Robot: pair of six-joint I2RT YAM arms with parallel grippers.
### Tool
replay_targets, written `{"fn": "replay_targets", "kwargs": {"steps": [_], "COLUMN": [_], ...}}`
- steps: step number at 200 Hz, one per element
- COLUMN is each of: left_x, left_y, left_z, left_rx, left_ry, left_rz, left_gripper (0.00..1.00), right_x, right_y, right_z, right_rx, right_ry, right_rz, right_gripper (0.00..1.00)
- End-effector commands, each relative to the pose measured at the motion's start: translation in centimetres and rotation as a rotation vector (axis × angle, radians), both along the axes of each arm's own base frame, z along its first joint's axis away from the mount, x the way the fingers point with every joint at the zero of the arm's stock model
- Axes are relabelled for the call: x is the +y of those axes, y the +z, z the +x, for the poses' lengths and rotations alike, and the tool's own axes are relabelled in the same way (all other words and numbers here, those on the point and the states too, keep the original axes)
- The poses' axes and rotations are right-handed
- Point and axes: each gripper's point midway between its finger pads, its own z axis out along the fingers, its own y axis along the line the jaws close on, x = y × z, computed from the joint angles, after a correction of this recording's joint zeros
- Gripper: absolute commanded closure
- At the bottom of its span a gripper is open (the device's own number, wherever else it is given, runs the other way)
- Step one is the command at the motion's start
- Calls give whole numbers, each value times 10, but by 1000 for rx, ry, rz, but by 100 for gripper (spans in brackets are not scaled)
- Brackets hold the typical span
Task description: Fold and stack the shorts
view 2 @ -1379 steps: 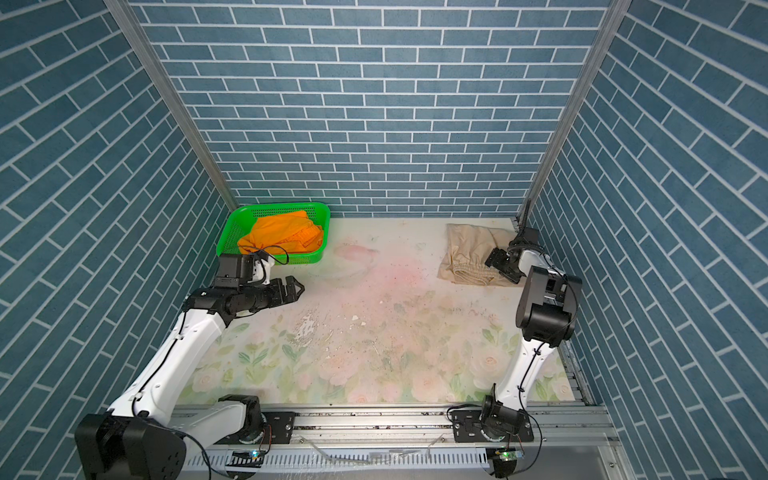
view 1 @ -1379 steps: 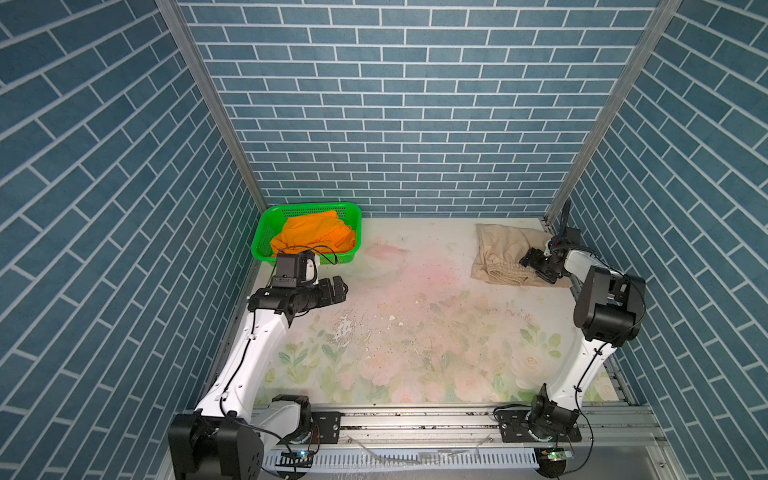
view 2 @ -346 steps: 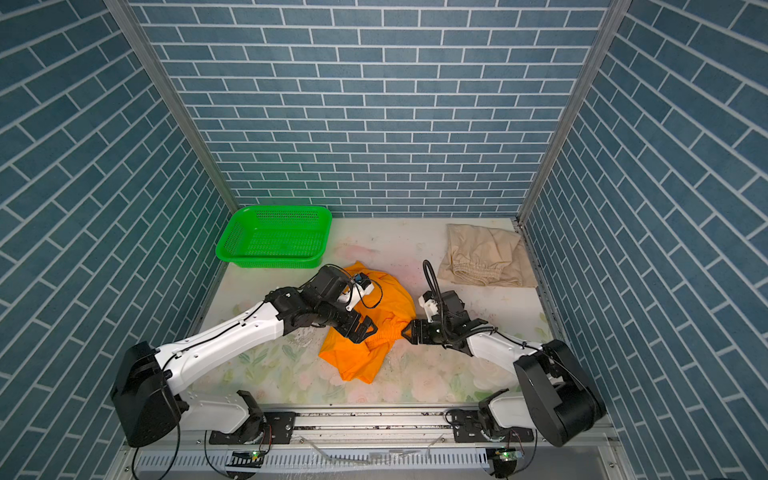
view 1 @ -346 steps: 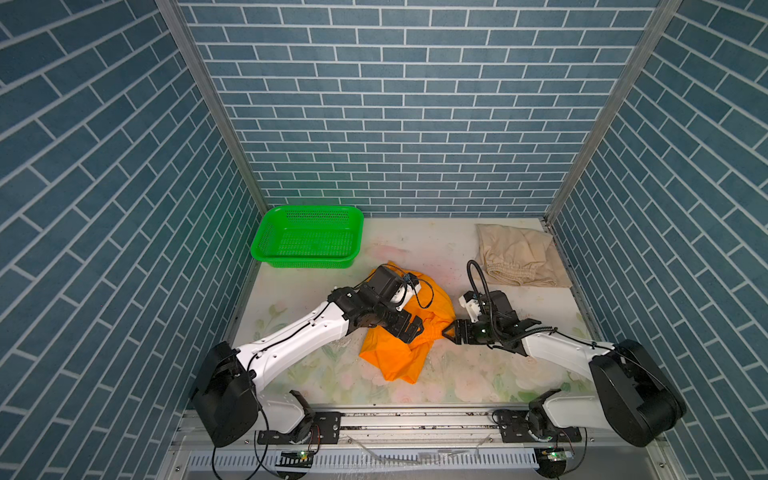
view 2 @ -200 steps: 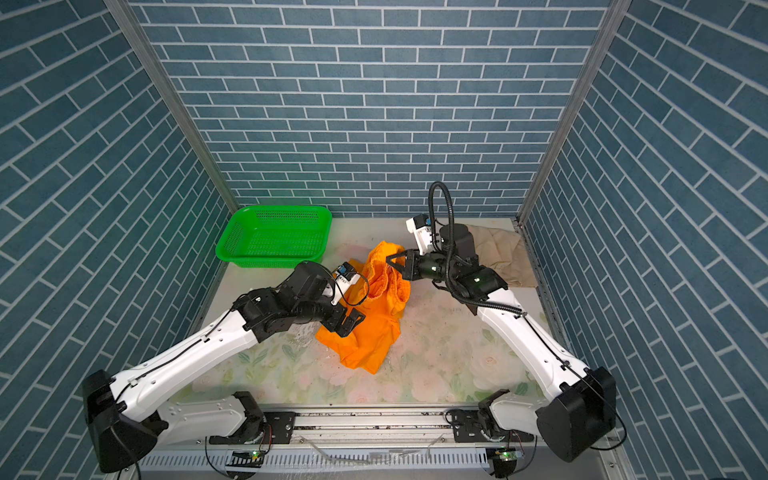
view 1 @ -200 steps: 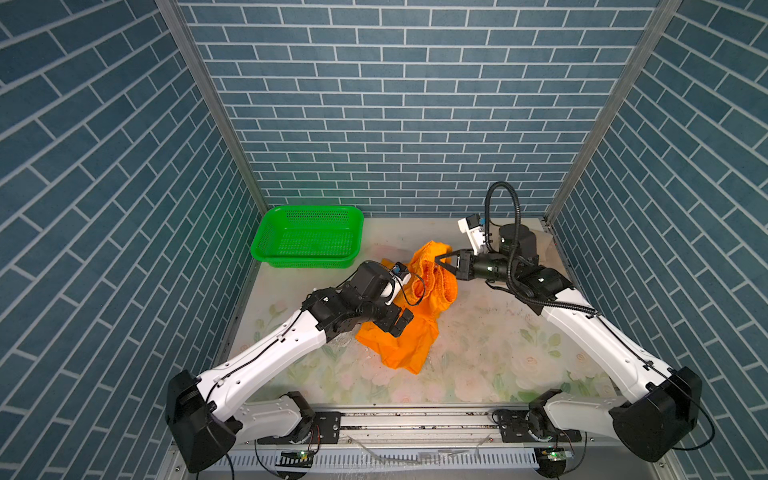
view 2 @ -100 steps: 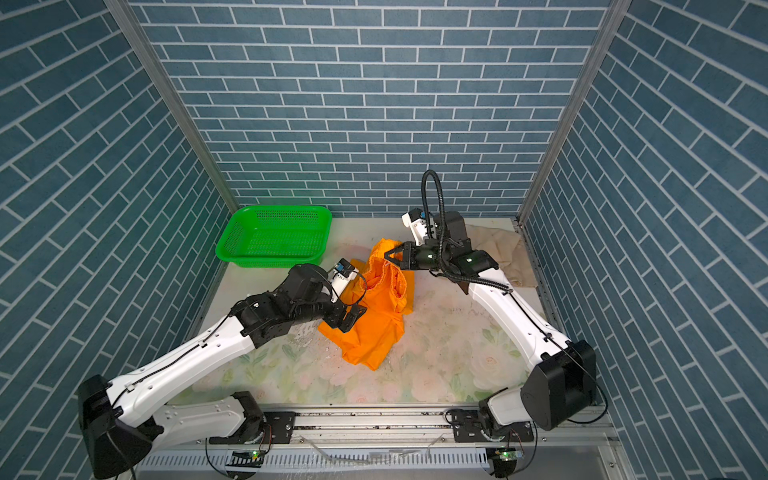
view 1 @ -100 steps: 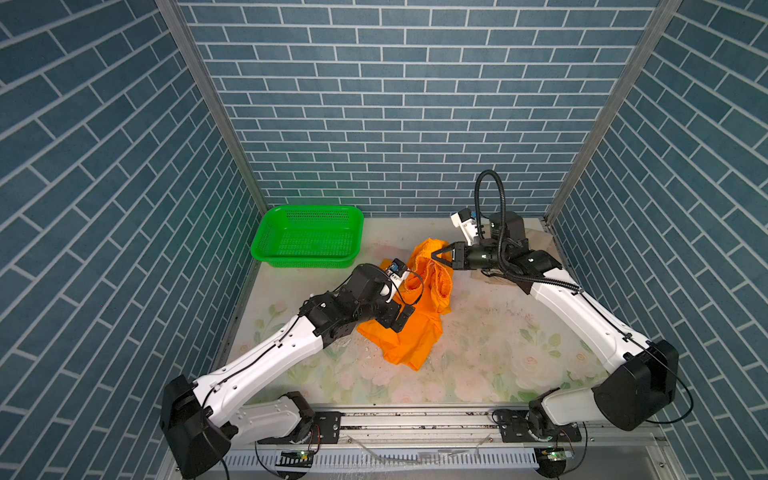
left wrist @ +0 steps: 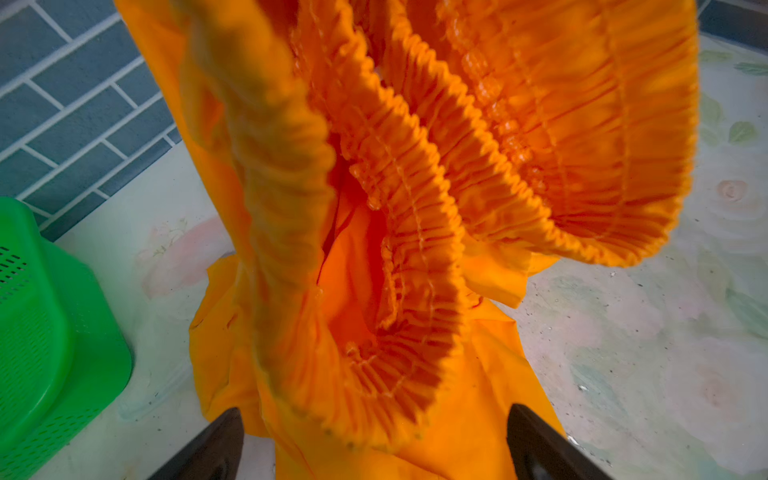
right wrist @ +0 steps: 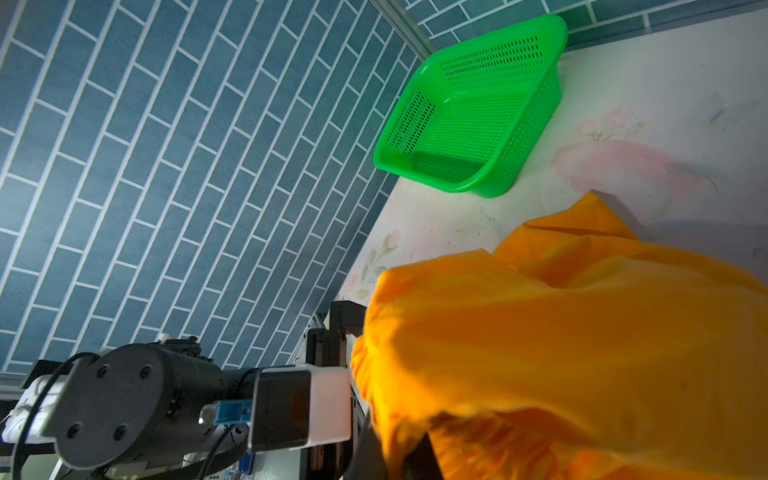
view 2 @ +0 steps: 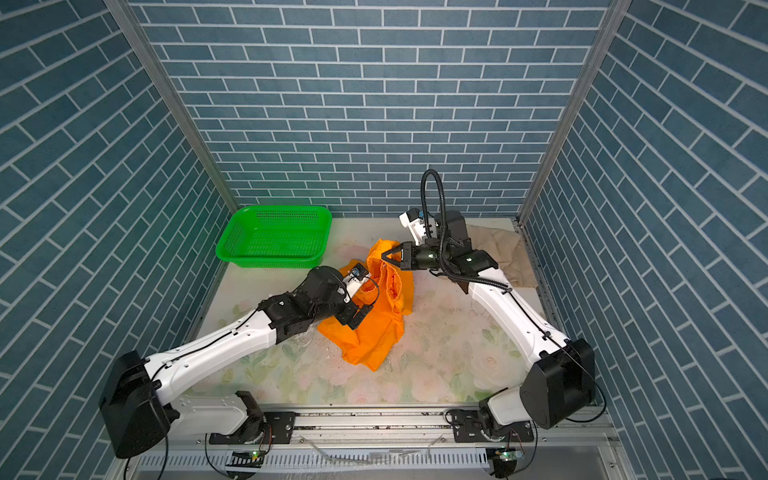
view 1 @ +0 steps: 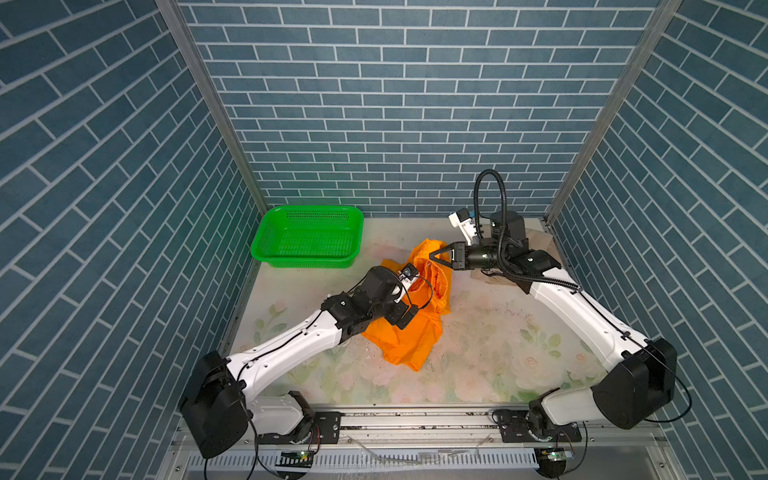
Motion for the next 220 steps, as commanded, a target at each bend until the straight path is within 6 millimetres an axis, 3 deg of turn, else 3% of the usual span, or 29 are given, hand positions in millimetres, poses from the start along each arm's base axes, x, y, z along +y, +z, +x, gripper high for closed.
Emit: {"fn": "replay_targets", "kwargs": {"steps": [1, 21, 42, 58, 95, 104, 126, 149, 167, 194, 220], "left_x": [-2, -3, -7, -9, -18, -18, -11, 4, 6, 0, -1], "left_y": [11, 16, 22, 23, 31, 33, 44, 59, 68, 73, 65], "left_z": [21, 28, 32, 34, 30, 29, 28, 28, 26, 28, 40], "left_rx": [-72, -77, -88, -85, -68, -66, -51, 44, 128, 213, 277], "left_ry": [20, 22, 7, -1, -42, -39, -24, 23, 40, 62, 111], "left_rz": [-9, -31, -40, -39, -86, -98, -118, -139, -133, -137, -86], "left_gripper": [0, 6, 32, 41, 83, 100, 100, 100, 100, 100, 100], "right_x": [0, 0, 0, 0, -1, -1, -10, -40, -69, -96, -101], "right_y": [20, 17, 14, 11, 1, 0, -7, -21, -35, -54, -89], "right_z": [-6, -7, -6, -5, 0, 1, 9, 23, 30, 18, -14], "right_rx": [-44, -40, -34, -36, -23, -23, -33, -75, -140, -184, -209], "right_ry": [26, 27, 24, 21, 8, 5, -35, -143, -228, -288, -286], "right_rz": [59, 57, 54, 54, 38, 35, -13, -184, -386, -502, -499], "right_gripper": [100, 100, 100, 100, 100, 100, 99, 64, 46, 37, 33]}}
